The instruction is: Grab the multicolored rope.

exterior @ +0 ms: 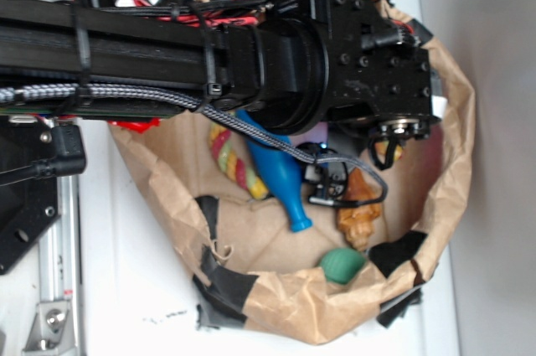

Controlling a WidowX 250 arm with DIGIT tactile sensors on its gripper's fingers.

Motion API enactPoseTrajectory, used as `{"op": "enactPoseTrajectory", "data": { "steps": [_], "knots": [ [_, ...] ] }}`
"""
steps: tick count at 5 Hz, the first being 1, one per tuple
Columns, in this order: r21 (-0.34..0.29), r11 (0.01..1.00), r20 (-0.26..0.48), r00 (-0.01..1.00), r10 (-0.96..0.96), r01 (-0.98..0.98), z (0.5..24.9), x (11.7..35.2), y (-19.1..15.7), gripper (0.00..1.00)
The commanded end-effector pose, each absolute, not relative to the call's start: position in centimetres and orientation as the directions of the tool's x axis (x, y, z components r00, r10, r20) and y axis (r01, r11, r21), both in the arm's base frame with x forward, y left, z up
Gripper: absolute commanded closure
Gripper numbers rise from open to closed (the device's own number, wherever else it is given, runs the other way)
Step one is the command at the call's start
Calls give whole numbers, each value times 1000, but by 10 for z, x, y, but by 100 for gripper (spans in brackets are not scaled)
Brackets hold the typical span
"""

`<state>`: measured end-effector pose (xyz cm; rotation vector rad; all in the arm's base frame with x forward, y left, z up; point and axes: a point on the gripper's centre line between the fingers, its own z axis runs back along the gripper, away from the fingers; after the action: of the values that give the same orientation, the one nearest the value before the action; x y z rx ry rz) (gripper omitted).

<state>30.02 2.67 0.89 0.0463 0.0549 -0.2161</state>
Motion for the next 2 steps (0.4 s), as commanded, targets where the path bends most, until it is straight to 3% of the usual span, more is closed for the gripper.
{"op": "enactPoseTrajectory", "data": {
  "steps": [1,2],
  "knots": [
    [36,976,-88,974,-209,213,-18,301,28,100],
    [50,972,-67,972,-226,230,-7,302,27,100]
  ]
}}
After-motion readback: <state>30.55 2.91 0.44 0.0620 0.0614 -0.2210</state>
